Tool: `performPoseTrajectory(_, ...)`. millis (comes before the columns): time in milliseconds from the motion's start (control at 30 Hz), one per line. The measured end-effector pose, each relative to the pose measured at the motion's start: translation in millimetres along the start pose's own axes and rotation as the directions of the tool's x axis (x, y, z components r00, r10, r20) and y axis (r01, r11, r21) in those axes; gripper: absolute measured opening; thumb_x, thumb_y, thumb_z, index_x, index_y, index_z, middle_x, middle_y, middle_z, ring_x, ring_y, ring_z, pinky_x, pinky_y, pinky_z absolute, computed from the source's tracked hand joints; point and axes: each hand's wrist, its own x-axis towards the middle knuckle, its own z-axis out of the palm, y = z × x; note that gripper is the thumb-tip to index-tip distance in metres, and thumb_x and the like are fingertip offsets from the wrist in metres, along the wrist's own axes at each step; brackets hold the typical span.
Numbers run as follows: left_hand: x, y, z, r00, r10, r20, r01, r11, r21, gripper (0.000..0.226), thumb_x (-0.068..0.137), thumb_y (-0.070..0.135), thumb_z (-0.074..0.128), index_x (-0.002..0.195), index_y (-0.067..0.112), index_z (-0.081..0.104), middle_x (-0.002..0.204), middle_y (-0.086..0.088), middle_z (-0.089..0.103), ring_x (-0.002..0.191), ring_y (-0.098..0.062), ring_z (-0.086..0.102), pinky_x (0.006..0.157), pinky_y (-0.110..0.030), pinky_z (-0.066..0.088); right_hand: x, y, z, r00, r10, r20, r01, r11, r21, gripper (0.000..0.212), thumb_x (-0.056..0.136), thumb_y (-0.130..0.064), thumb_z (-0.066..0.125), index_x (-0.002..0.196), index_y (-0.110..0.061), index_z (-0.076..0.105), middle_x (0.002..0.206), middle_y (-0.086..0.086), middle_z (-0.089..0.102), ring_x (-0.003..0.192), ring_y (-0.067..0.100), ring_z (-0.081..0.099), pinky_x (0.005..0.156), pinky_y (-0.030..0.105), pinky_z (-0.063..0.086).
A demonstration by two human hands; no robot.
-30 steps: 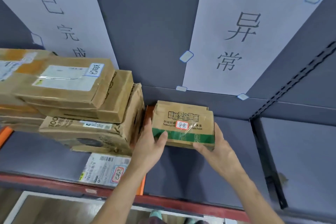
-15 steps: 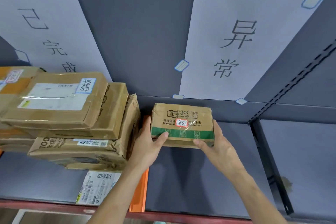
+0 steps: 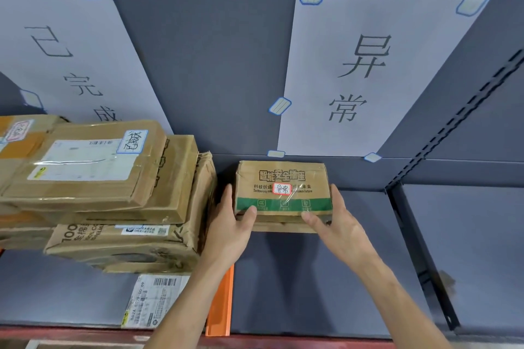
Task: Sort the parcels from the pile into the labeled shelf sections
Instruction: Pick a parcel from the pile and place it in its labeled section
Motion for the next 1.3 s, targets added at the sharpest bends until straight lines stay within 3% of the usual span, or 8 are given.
performPoseTrajectory(233,-20,-16,-2,0.998,-0.018,0.053,0.018,1.000,-0.005,0.083,0.103,0.042,0.055,0.165,0.030,0.001,0.162,0.008,0.039,0.142,-0.008,0.044,0.105,-0.025,0.031,-15,10,5,0.997,-0.038,-0.060,0.036,0.999,-0.031,0.080,0.097,-0.042,0.062,0.158,-0.034,0.011,0.129,-0.022,0.057,0.107,0.004,0.056,0.086,0.026,0.044)
performPoseTrajectory(400,-28,-18,-1,0.991,0.017,0.133,-0.011,0.999,-0.041,0.081,0.102,0.042,0.055,0.165,0.029,0.006,0.159,0.015,0.042,0.095,0.029,0.043,0.100,-0.021,0.032,-22,13,9,0.993,-0.079,-0.092,0.074,0.996,-0.054,0.058,0.096,-0.032,0.063,0.137,-0.049,0.026,0.101,-0.041,0.054,0.084,-0.014,0.057,0.065,0.007,0.038)
performPoseTrajectory(667,-27,-14,-2,0.987,0.045,0.153,-0.041,0.999,-0.024,0.078,0.101,0.038,0.058,0.164,0.029,0.012,0.153,0.015,0.049,0.115,0.003,0.058,0.115,-0.037,0.041,-24,9,11,0.999,-0.003,-0.049,0.004,1.000,0.004,0.059,0.097,-0.031,0.057,0.148,-0.035,0.028,0.120,-0.014,0.066,0.104,0.012,0.064,0.088,0.035,0.051)
performPoseTrajectory(767,-26,-13,-2,0.988,0.034,0.147,-0.033,0.999,-0.013,0.085,0.100,0.041,0.059,0.165,0.028,0.005,0.147,0.016,0.054,0.116,0.000,0.057,0.114,-0.038,0.042,-26,11,14,0.998,0.012,-0.057,-0.010,0.999,0.033,0.053,0.096,-0.033,0.057,0.142,-0.041,0.032,0.113,-0.016,0.068,0.106,0.014,0.065,0.086,0.035,0.051)
performPoseTrajectory(900,-27,-13,-3,0.988,0.025,0.150,-0.022,1.000,-0.022,0.084,0.099,0.044,0.059,0.165,0.029,0.007,0.143,0.014,0.058,0.115,-0.001,0.059,0.113,-0.040,0.044,-32,11,20,0.998,-0.009,-0.068,0.017,0.992,0.124,0.046,0.094,-0.037,0.063,0.110,-0.070,0.034,0.103,-0.044,0.060,0.099,-0.013,0.061,0.077,0.017,0.048)
performPoseTrajectory(1000,-29,-12,-4,0.988,0.022,0.156,-0.021,1.000,-0.012,0.087,0.099,0.046,0.059,0.165,0.029,0.004,0.144,0.013,0.057,0.109,0.000,0.057,0.113,-0.039,0.043,-35,7,22,0.998,-0.007,-0.069,0.019,0.985,0.174,0.050,0.092,-0.042,0.063,0.109,-0.075,0.030,0.105,-0.050,0.055,0.098,-0.021,0.057,0.073,0.012,0.044)
performPoseTrajectory(1167,-31,-13,-4,0.987,0.017,0.161,-0.015,1.000,-0.009,0.086,0.100,0.044,0.059,0.165,0.029,0.005,0.146,0.011,0.055,0.109,-0.002,0.055,0.110,-0.034,0.041,-32,7,20,0.998,0.006,-0.064,0.003,0.989,0.145,0.050,0.093,-0.035,0.064,0.110,-0.070,0.033,0.104,-0.041,0.060,0.103,-0.008,0.059,0.077,0.017,0.044)
performPoseTrajectory(1300,-32,-13,-5,0.989,0.000,0.151,-0.003,1.000,0.019,0.091,0.100,0.047,0.058,0.165,0.028,-0.002,0.150,0.007,0.052,0.120,-0.008,0.055,0.109,-0.034,0.039,-29,5,14,0.999,0.000,-0.050,0.004,0.996,0.093,0.046,0.096,-0.030,0.059,0.131,-0.046,0.036,0.109,-0.035,0.057,0.102,0.001,0.059,0.073,0.019,0.043)
